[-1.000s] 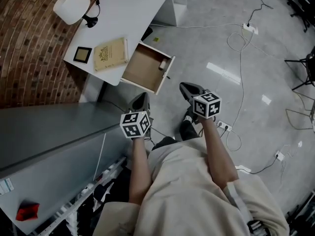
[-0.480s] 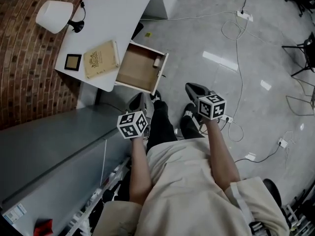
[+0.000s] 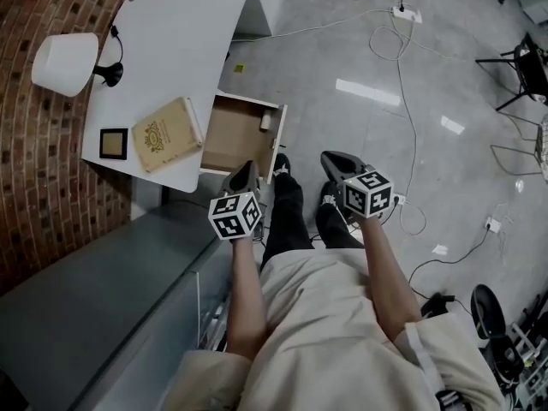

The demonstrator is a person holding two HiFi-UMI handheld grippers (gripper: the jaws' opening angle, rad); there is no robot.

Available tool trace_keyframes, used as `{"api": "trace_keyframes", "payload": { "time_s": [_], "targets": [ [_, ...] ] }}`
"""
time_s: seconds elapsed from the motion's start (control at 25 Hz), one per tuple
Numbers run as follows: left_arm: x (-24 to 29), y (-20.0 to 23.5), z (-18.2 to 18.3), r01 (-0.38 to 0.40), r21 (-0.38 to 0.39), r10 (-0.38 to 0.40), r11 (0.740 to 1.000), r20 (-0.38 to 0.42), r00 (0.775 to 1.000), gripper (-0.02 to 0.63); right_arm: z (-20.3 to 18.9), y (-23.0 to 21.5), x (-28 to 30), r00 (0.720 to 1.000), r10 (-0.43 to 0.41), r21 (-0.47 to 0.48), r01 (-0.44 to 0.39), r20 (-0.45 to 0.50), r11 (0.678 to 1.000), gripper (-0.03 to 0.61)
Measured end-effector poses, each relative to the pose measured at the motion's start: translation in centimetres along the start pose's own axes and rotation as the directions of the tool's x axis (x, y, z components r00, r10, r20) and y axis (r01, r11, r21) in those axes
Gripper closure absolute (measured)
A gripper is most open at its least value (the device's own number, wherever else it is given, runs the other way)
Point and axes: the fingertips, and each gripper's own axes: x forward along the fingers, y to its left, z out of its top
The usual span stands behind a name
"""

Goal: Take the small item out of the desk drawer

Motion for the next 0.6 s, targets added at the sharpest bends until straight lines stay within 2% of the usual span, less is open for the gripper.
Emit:
{"api": "trace_keyframes", "payload": {
  "time_s": [0.28,0.6],
  "targets": [
    [4.1,2.1,0.2,0.066,0.011,-0.065,0.998,-0.081,0.995,0.598,1.2,0.9,5.7,1.0,-0.006,0.032,0.007,-0.007,0.999,0.554],
    [9.7,2.9,-0.1,0.134,0.043,-0.124,0.99,-0.173,0.977,0.598,1.0,0.7,9.2,0.999,-0.024,0.073,0.027,-0.037,0.997,0.554]
  ]
}}
